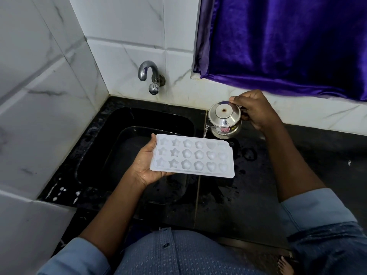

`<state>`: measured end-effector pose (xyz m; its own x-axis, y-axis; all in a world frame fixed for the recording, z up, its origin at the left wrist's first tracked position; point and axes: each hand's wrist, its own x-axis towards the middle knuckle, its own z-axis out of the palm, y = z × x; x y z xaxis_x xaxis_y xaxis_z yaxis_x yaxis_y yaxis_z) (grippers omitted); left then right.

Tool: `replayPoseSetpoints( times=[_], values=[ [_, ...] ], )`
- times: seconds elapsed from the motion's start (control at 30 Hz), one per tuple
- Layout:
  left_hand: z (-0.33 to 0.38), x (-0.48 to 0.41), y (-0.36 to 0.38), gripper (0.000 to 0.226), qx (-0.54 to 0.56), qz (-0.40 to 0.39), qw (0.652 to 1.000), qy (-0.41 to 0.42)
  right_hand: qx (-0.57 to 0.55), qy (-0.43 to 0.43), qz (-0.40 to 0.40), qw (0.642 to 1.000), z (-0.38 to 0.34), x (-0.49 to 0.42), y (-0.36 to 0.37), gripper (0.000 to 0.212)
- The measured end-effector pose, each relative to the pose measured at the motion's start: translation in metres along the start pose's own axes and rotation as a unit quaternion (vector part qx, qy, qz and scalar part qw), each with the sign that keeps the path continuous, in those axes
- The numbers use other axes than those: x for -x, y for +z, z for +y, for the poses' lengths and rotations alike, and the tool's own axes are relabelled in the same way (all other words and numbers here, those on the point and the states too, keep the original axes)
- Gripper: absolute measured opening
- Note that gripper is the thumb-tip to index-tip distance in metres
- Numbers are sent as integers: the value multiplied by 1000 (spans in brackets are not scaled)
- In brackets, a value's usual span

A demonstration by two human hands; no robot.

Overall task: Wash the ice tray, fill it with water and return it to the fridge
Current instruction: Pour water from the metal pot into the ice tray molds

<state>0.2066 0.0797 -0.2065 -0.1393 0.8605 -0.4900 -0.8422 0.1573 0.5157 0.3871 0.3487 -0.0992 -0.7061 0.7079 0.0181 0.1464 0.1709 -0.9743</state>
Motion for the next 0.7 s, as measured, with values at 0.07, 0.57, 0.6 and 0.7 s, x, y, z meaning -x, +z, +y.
replayPoseSetpoints(
  times=[0.07, 0.57, 0.6, 0.7],
  values=[
    [0, 0, 0, 78, 3, 5, 1000, 2, -4, -4, 3, 1000, -2, -1, 2, 57],
    [2, 4, -4, 78, 10, -1, 1000, 1, 1, -7, 4, 1000, -5, 0, 8, 51],
    [2, 4, -4, 78, 11, -4, 1000, 2, 1, -6, 2, 1000, -5, 0, 8, 51],
    [2, 4, -6, 77, 16, -8, 1000, 2, 3, -4, 8, 1000, -5, 2, 9, 54]
  ],
)
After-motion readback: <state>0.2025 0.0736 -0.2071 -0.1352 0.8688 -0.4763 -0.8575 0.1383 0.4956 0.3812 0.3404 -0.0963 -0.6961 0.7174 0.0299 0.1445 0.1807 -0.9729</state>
